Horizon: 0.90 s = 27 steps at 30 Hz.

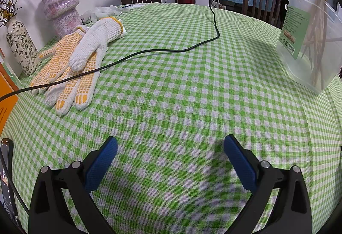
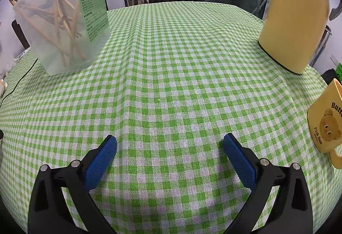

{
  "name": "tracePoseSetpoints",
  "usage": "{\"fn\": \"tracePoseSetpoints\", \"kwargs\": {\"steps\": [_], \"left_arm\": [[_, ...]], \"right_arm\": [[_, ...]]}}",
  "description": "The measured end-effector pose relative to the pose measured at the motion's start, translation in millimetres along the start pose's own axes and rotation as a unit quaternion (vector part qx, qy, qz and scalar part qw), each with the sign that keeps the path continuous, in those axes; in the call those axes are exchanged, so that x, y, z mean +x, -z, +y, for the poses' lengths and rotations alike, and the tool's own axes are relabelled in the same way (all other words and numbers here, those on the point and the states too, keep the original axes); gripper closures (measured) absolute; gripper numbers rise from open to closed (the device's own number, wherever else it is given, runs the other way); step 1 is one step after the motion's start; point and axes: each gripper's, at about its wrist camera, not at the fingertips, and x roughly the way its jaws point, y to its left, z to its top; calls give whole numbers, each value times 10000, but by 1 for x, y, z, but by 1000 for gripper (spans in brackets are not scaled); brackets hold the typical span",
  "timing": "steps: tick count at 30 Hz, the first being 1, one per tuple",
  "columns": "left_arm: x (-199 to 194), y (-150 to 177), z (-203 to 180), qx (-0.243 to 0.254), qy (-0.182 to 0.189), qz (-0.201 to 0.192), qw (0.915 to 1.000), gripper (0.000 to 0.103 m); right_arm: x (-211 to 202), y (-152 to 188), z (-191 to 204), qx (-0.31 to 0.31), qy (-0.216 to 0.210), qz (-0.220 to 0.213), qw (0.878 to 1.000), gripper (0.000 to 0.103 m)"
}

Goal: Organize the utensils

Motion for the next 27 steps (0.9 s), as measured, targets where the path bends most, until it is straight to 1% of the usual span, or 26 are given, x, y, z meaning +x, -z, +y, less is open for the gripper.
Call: {"fn": "tracePoseSetpoints", "kwargs": {"steps": [27], "left_arm": [[-2, 0, 1, -17, -23, 1, 10000, 6]], "right_arm": [[0, 0, 0, -4, -3, 0, 10000, 7]]}}
